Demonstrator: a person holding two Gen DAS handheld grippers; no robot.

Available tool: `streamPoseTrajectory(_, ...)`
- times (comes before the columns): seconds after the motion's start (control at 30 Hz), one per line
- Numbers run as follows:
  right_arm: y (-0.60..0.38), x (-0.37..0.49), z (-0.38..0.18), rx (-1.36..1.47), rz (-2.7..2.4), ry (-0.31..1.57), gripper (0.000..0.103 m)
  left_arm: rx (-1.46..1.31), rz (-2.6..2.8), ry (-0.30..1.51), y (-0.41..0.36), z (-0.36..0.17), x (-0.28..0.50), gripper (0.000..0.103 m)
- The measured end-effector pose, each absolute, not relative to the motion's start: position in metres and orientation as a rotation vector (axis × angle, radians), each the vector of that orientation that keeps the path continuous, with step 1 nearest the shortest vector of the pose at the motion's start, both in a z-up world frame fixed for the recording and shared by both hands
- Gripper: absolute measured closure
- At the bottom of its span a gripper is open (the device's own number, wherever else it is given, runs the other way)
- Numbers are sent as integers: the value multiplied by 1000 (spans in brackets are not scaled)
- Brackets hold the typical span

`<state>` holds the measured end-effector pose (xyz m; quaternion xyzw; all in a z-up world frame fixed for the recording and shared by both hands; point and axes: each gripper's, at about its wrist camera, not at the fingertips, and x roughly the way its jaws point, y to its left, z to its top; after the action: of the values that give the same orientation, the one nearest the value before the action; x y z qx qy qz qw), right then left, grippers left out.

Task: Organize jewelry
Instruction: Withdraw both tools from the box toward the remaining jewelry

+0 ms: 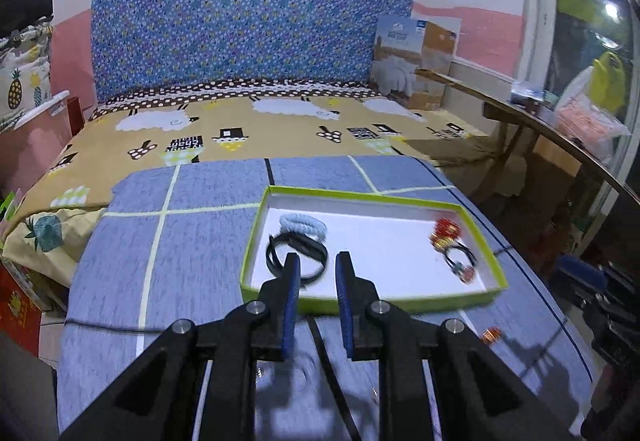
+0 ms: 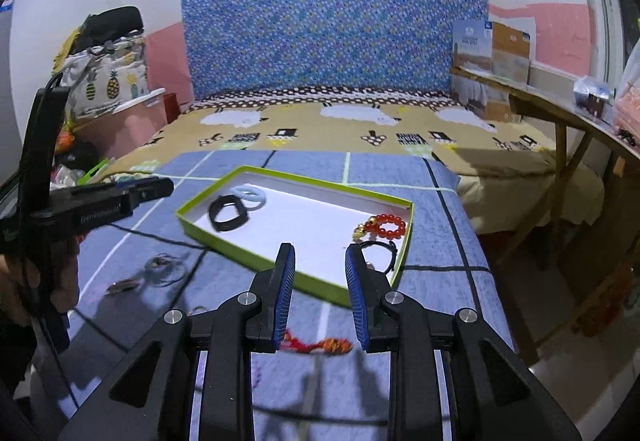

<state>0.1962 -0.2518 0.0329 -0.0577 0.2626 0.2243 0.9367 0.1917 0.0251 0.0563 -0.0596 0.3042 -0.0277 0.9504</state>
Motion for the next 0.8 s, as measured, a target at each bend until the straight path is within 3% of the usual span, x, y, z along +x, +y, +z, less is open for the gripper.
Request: streamPoseTrajectory(0.8,-253,133,34,-118,486,523,76,-90,-82,586,6,57,94,84)
